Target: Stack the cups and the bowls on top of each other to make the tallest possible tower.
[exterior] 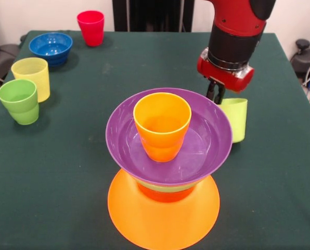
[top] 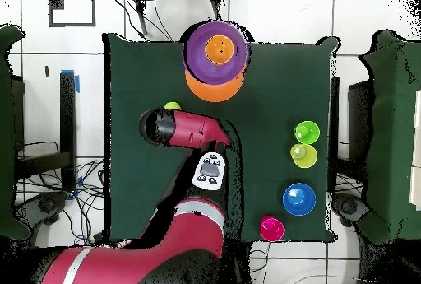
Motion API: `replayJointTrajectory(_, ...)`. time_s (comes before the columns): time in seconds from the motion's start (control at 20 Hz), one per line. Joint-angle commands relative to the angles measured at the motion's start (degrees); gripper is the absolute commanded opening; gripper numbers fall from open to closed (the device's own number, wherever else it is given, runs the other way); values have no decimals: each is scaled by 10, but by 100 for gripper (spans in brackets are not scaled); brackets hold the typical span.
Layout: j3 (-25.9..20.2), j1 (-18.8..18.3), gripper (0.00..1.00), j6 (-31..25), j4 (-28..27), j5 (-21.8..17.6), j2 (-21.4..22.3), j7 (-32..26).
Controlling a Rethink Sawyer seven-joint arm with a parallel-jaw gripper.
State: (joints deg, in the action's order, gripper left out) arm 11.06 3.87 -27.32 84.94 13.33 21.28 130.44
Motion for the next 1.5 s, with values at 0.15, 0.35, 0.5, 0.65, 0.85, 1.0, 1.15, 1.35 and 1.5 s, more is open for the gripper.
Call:
replayJointTrajectory(0.15,-39,-7,0,-31,13,12,7,71)
replayJointTrajectory(0.35,-33,0,0,-56,-5,14,6,77)
replayJointTrajectory(0.5,-34,5,0,-58,-14,17,-2,84)
replayJointTrajectory(0.65,-36,8,0,-63,-10,21,-1,88)
replayJointTrajectory(0.85,-31,11,0,-78,-9,23,5,91)
replayJointTrajectory(1.0,-28,15,0,-84,-8,23,10,93)
replayJointTrajectory(1.15,-21,17,0,-109,-9,22,23,94)
replayJointTrajectory(1.35,-15,14,0,-155,-8,17,53,86)
replayJointTrajectory(1.5,-14,2,0,-192,-20,11,71,69)
